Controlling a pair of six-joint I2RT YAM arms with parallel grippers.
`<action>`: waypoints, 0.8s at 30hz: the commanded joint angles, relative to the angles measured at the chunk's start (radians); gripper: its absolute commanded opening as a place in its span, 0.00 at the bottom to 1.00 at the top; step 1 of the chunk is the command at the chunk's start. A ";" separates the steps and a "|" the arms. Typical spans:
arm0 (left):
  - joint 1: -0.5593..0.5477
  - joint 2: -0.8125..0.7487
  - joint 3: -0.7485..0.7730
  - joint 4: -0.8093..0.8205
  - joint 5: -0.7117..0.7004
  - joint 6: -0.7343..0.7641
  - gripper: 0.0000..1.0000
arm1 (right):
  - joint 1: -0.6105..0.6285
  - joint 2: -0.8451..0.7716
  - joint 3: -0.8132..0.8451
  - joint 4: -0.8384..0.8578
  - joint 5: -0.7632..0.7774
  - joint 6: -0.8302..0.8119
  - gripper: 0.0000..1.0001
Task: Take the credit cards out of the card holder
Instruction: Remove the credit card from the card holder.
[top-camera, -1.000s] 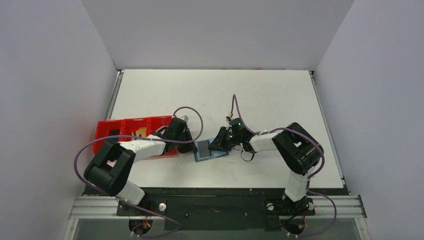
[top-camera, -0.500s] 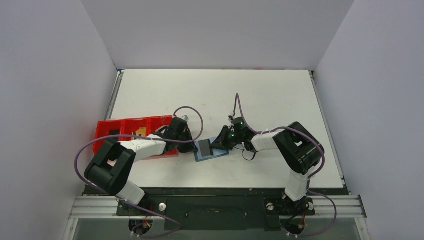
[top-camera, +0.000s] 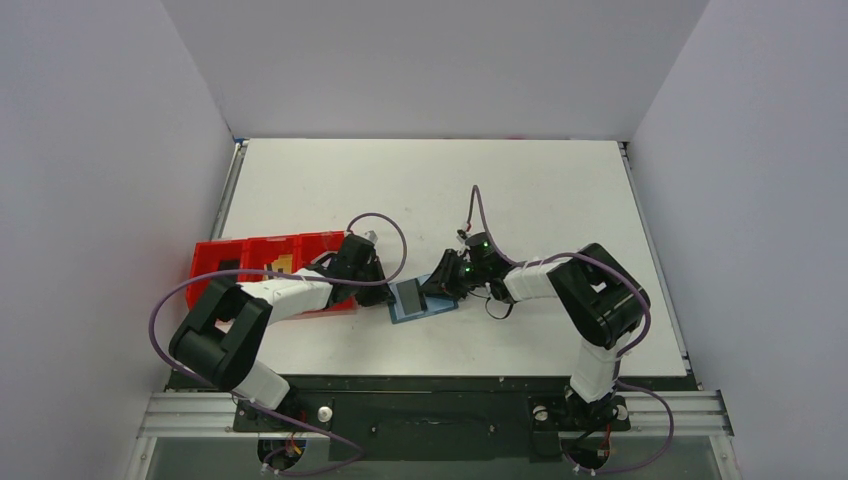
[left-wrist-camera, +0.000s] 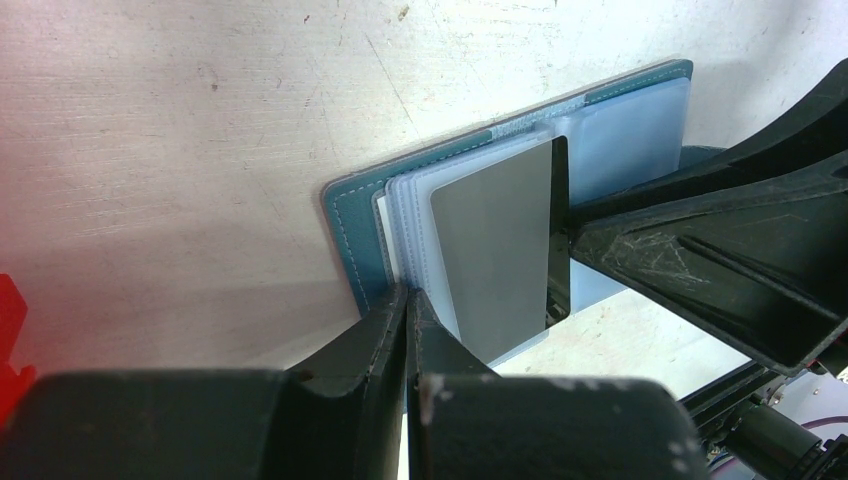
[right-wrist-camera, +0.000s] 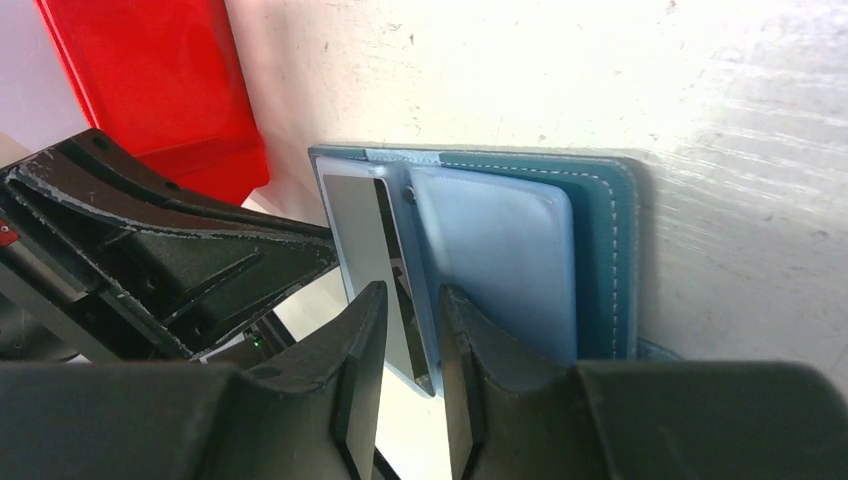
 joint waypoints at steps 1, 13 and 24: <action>0.008 0.034 -0.002 -0.057 -0.049 0.026 0.00 | -0.003 -0.026 0.020 -0.026 -0.001 -0.058 0.24; 0.007 0.039 0.004 -0.055 -0.040 0.026 0.00 | 0.016 0.023 0.038 -0.024 -0.013 -0.066 0.24; 0.005 0.047 0.002 -0.050 -0.040 0.023 0.00 | 0.033 0.037 0.053 -0.042 -0.005 -0.073 0.22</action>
